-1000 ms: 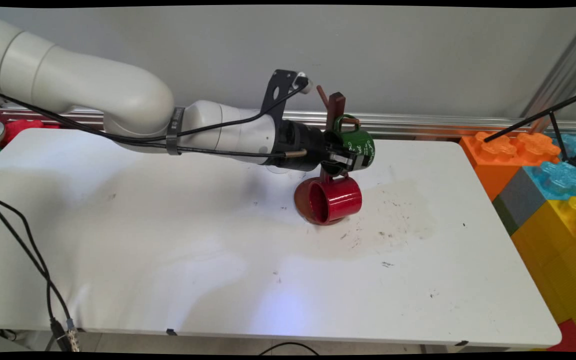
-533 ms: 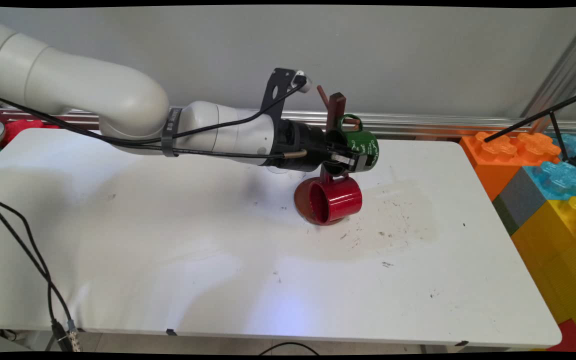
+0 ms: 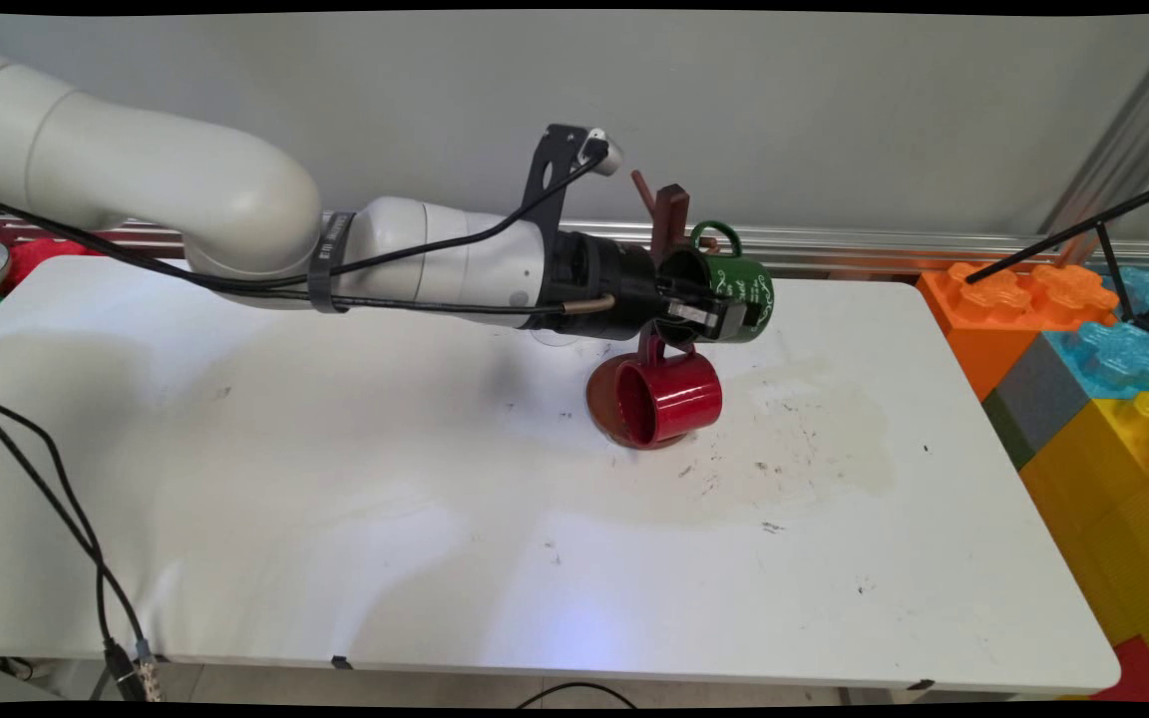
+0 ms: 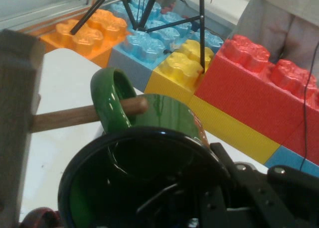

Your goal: Place the picked object on the table

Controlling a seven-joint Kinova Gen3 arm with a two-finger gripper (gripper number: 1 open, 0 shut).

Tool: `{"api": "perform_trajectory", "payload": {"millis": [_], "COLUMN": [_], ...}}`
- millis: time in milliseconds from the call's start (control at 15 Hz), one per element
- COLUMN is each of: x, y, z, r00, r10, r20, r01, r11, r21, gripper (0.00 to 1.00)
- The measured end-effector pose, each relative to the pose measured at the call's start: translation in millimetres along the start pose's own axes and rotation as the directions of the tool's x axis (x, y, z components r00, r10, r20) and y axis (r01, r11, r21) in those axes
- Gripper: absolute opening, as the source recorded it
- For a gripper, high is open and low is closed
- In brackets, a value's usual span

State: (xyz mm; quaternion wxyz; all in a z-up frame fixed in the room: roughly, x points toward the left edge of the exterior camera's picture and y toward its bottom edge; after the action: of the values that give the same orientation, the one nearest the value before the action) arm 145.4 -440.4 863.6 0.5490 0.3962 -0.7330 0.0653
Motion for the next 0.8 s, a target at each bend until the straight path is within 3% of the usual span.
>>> {"api": "perform_trajectory", "payload": {"millis": [800], "x": [-3], "y": [27], "z": [-29], "r00": [0.999], "r10": [0.03], "r20": [0.011], "r01": [-0.029], "r11": [0.997], "r21": [-0.064], "gripper": [0.0]}}
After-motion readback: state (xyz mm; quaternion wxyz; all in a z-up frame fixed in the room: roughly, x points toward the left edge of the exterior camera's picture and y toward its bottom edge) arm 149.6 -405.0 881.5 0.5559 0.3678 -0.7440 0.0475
